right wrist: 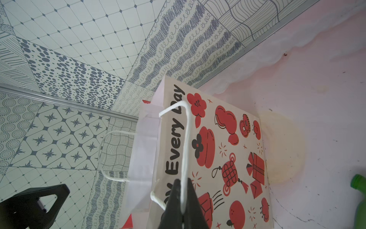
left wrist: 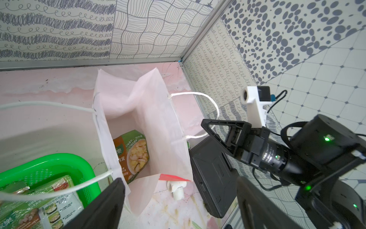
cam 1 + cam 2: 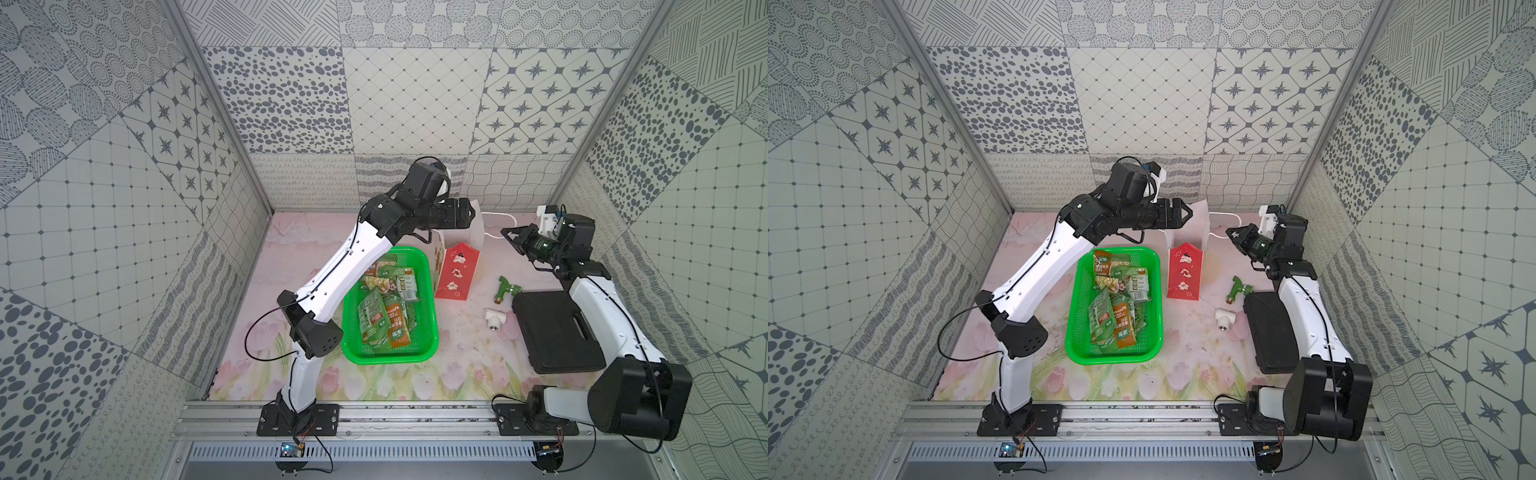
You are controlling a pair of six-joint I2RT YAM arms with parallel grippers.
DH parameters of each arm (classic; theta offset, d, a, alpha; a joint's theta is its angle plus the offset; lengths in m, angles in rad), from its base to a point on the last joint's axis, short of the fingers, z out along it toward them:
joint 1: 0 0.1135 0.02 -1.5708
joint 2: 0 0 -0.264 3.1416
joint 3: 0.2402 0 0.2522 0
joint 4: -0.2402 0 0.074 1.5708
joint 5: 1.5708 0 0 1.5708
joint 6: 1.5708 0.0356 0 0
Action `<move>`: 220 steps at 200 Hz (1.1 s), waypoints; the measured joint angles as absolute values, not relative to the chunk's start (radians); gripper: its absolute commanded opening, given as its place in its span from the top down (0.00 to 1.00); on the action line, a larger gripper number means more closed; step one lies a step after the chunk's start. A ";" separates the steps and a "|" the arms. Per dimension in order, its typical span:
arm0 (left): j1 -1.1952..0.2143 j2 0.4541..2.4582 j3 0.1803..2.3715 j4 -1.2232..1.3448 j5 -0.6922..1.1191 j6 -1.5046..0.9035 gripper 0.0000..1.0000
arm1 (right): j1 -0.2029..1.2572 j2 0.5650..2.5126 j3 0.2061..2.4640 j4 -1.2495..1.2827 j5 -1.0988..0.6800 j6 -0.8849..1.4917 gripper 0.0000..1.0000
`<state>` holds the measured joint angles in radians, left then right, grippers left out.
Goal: Place the condiment packets inside the bag
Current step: Pick up the condiment packet from the storage box.
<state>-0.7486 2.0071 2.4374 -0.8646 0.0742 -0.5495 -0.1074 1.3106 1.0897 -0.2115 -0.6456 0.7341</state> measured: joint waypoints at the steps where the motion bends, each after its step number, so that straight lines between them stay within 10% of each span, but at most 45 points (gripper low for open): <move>1: -0.749 2.007 2.437 -0.865 0.074 -0.550 0.01 | -0.107 1.311 1.090 -0.212 -0.646 0.734 1.00; 116: -0.749 1.360 1.399 -0.714 -0.071 -0.585 0.01 | -0.107 1.320 1.068 -0.205 -0.643 0.741 0.96; 220: -0.749 1.295 1.029 -0.631 -0.238 -0.738 0.13 | -0.107 1.293 1.030 -0.218 -0.619 0.751 0.88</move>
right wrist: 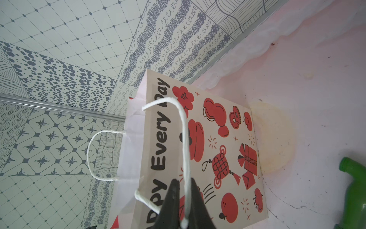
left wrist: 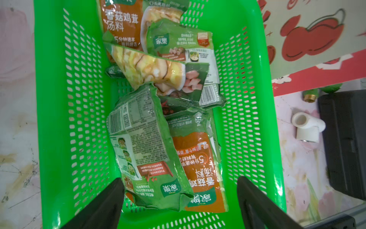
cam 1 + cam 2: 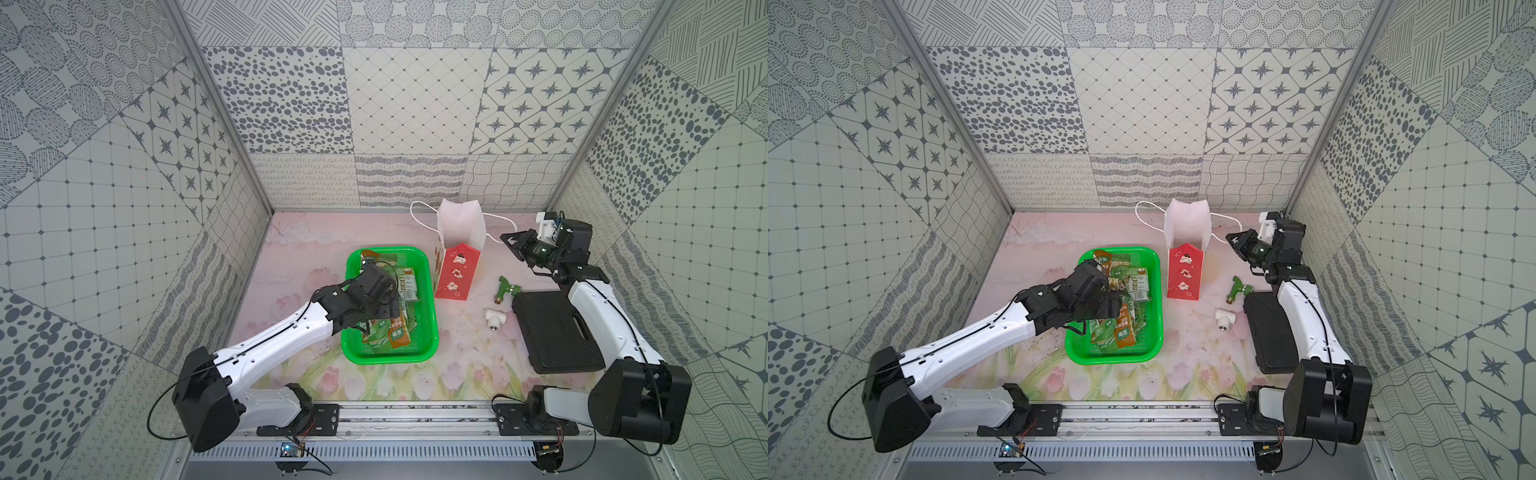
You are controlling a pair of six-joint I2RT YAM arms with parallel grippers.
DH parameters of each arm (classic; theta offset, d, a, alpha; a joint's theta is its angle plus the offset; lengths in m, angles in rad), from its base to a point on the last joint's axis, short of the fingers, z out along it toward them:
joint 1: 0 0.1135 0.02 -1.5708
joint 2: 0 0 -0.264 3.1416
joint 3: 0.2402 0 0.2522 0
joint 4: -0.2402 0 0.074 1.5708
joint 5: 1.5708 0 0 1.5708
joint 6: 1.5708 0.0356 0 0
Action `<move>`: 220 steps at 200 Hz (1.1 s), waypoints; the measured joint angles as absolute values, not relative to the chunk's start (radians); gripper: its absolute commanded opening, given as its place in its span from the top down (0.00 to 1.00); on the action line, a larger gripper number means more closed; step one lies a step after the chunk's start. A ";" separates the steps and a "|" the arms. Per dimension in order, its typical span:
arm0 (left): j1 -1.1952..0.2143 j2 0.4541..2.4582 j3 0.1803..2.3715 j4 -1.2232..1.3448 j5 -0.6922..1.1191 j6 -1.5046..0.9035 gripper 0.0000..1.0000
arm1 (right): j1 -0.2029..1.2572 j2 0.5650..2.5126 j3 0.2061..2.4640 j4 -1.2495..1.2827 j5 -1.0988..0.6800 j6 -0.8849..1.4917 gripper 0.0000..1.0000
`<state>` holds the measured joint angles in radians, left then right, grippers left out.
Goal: Place the condiment packets inside the bag
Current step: Pick up the condiment packet from the storage box.
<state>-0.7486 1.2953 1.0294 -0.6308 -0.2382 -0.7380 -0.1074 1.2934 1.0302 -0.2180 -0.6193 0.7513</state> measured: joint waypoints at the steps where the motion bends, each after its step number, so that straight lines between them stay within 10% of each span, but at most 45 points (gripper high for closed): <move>1: -0.749 1.298 1.029 -0.630 -0.240 -0.739 0.13 | -0.107 1.293 1.029 -0.218 -0.620 0.751 0.88; 157: -0.739 1.483 1.052 -0.617 -0.328 -0.856 0.34 | -0.060 1.227 0.963 -0.213 -0.618 0.753 0.81; 220: -0.737 1.512 1.093 -0.671 -0.354 -0.871 0.74 | -0.056 1.194 0.936 -0.213 -0.604 0.752 0.81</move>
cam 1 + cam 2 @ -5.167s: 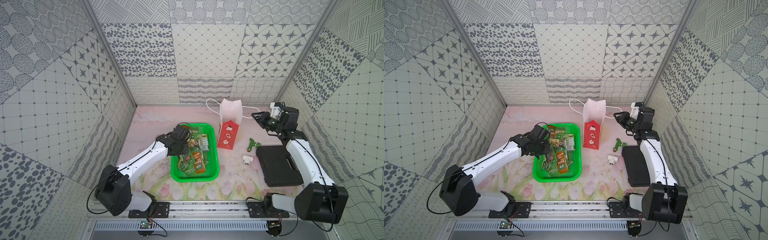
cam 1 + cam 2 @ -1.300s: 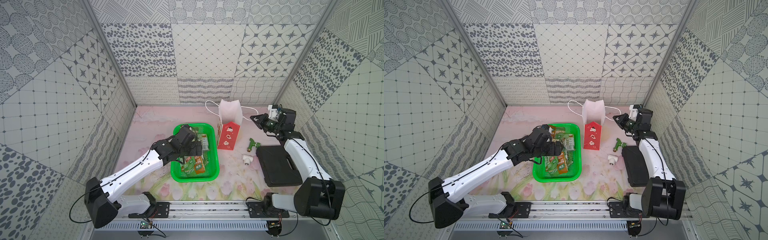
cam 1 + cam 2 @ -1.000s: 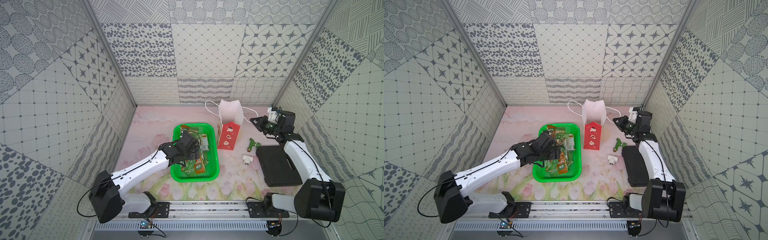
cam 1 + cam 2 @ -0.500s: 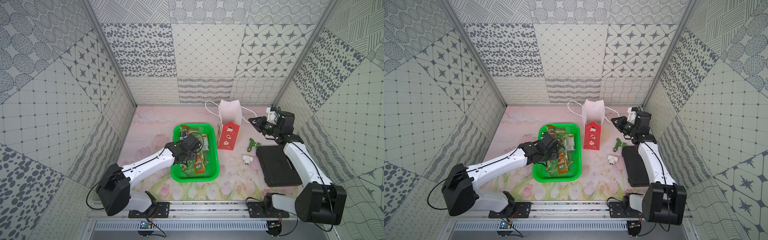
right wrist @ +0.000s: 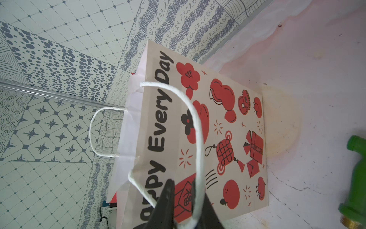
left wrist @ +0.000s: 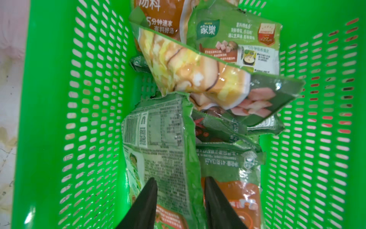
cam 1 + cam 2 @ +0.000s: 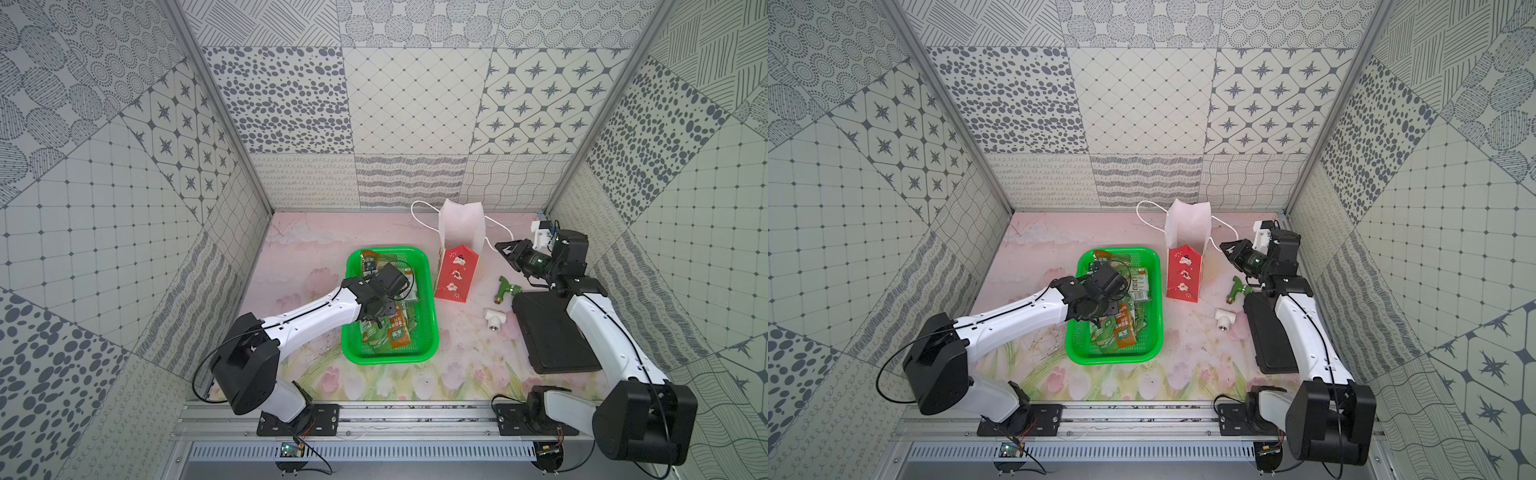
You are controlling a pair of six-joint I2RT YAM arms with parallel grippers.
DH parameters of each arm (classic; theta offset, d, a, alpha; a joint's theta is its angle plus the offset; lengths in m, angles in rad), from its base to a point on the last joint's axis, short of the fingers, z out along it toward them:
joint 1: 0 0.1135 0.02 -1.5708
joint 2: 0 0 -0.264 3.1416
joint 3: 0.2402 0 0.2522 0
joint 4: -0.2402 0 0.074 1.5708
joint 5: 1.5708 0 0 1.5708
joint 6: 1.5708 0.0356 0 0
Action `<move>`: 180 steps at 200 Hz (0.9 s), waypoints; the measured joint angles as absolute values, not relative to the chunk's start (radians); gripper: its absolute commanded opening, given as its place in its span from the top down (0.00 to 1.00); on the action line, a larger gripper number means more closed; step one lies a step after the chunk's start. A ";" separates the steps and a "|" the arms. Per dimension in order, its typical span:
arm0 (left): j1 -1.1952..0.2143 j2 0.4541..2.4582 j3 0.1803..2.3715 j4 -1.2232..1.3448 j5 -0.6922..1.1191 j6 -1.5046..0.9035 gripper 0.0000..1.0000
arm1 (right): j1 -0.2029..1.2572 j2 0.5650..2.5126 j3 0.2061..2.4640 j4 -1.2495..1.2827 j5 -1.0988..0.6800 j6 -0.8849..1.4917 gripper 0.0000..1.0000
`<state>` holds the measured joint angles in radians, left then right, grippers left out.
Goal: Place the condiment packets inside the bag
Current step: Pick up the condiment packet from the storage box.
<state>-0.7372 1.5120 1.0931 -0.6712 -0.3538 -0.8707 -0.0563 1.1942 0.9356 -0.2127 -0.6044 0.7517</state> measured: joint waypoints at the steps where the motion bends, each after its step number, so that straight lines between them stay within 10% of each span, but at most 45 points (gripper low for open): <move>1: -0.737 1.511 1.093 -0.673 -0.355 -0.869 0.75 | -0.056 1.194 0.935 -0.212 -0.604 0.752 0.81; 45: -0.733 1.446 1.070 -0.708 -0.389 -0.874 1.00 | -0.056 1.194 0.933 -0.212 -0.601 0.752 0.81; 180: -0.679 1.176 1.149 -0.715 -0.197 -0.724 1.00 | -0.056 1.194 0.915 -0.197 -0.602 0.752 0.81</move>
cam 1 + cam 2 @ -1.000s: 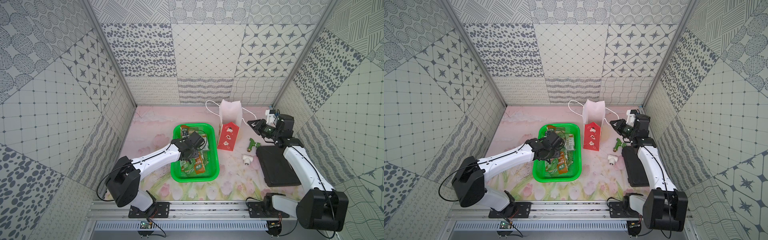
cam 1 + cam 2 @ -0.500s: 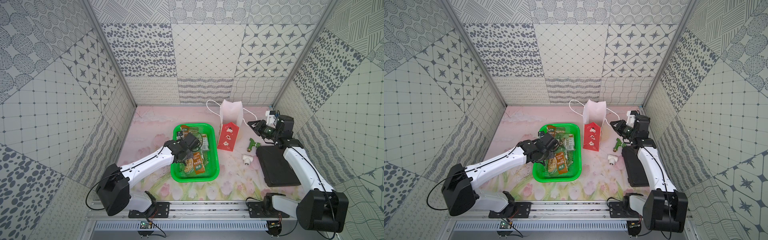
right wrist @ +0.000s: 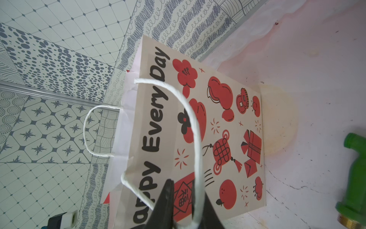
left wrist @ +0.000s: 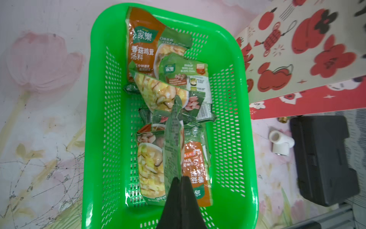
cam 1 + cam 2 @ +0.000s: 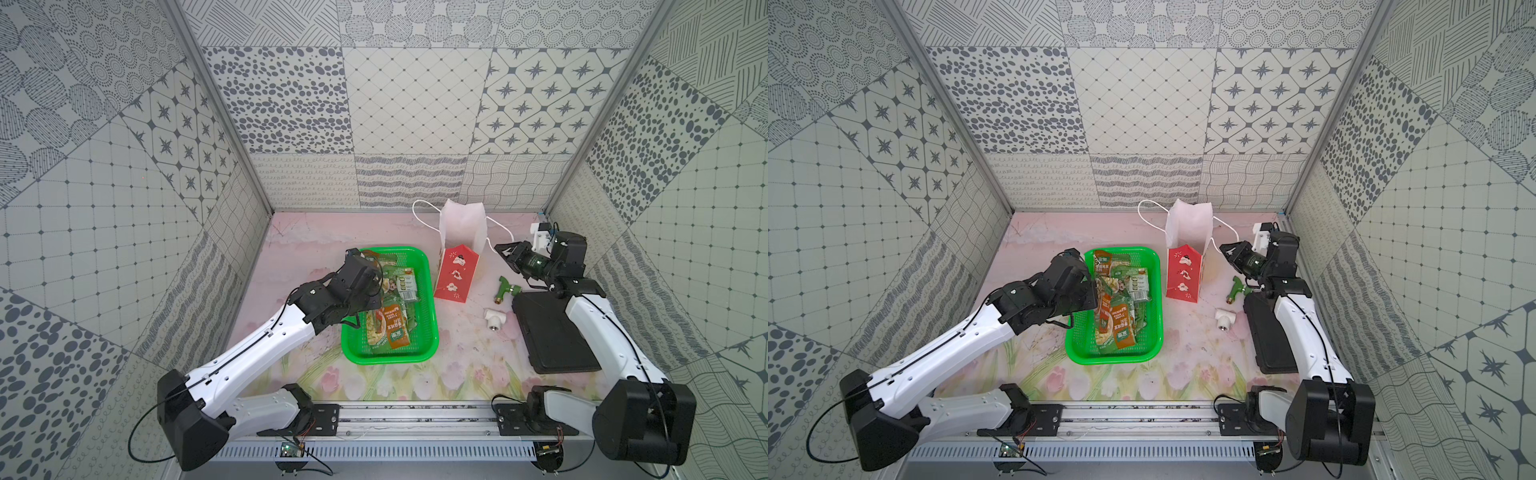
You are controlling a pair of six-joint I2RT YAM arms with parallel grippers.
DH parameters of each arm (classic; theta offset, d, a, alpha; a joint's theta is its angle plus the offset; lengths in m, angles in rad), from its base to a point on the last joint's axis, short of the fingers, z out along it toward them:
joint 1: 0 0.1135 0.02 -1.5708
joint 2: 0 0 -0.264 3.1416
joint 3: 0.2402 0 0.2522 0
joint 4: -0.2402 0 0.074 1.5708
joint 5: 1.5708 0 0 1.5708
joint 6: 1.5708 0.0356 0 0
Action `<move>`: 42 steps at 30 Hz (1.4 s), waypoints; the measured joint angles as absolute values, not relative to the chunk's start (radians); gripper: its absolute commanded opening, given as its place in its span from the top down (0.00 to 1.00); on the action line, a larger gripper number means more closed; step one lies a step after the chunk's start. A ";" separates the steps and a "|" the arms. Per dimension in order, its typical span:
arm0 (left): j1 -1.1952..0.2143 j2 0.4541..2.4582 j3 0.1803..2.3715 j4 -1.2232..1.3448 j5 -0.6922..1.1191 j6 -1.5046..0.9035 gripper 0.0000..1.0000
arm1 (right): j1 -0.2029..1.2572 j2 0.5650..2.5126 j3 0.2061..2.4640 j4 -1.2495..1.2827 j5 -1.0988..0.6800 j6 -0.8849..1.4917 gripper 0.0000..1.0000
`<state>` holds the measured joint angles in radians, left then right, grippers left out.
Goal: Place the condiment packets inside the bag
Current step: Pick up the condiment packet from the storage box, then place the condiment packet in the paper bag.
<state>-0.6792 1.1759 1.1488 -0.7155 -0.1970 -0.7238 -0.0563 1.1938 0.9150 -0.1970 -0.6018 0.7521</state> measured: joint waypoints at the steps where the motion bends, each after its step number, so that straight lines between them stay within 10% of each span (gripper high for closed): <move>1: -0.675 1.177 1.167 -0.714 -0.181 -0.715 1.00 | -0.056 1.194 0.915 -0.197 -0.602 0.752 0.81; 42: -0.645 2.064 2.432 -0.597 0.300 -0.558 1.00 | -0.056 1.192 0.909 -0.183 -0.601 0.752 0.81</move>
<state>-0.6453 2.0636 2.4325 -0.5968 0.3000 -0.5579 -0.0563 1.1915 0.9092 -0.1825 -0.6014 0.7521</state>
